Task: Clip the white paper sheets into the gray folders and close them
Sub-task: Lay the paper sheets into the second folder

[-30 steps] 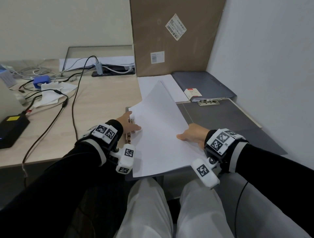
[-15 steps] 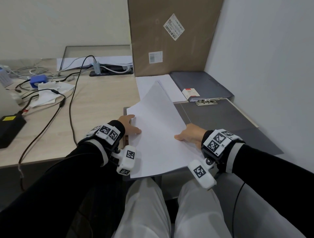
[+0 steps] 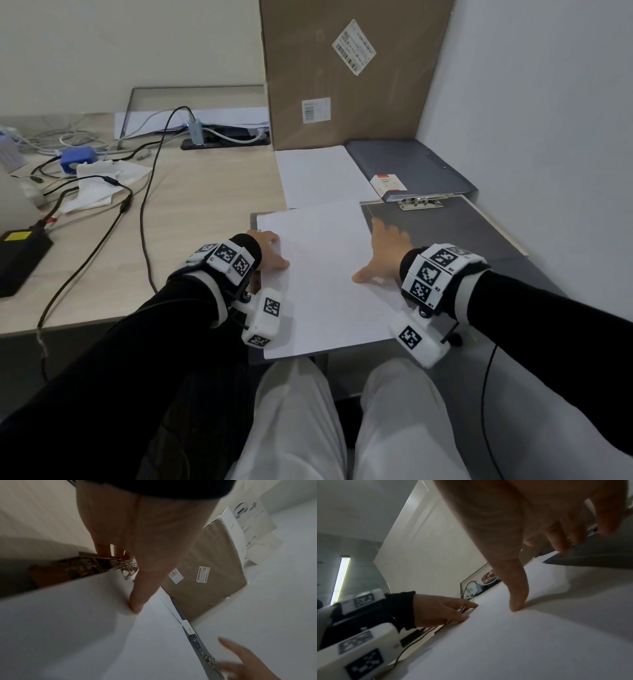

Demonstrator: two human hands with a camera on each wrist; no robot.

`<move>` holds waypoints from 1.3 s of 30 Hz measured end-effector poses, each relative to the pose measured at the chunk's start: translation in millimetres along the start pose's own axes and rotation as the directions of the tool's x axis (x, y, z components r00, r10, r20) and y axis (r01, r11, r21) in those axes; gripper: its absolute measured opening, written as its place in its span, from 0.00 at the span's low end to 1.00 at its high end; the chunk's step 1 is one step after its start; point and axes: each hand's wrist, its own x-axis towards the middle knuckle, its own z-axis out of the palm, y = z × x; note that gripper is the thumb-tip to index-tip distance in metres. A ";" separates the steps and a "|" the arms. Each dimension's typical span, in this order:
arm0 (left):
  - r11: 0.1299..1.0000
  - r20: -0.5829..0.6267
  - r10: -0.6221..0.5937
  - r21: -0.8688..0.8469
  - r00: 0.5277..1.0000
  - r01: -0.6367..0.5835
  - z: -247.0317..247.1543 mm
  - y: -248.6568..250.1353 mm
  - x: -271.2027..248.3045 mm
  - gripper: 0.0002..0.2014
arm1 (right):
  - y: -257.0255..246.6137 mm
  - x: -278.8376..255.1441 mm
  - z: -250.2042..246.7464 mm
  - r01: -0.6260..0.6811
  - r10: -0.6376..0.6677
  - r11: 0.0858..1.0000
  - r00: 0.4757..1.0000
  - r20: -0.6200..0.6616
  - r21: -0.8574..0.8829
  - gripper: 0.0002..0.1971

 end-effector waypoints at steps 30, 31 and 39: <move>0.557 -0.120 0.053 -0.821 0.991 -0.130 -17.1 -48.7 -19.6 0.15 | -26.1 41.0 22.5 0.323 -0.259 0.926 0.920 0.295 -0.197 0.57; 0.570 -0.098 0.090 -0.811 0.991 -0.131 -16.7 -52.1 -21.5 0.14 | -26.5 40.3 22.3 0.322 -0.258 0.926 0.920 0.294 -0.196 0.57; 0.699 0.029 0.228 -0.701 0.973 -0.142 -18.6 -66.9 -23.0 0.19 | -27.7 39.7 22.7 0.309 -0.247 0.931 0.925 0.288 -0.195 0.57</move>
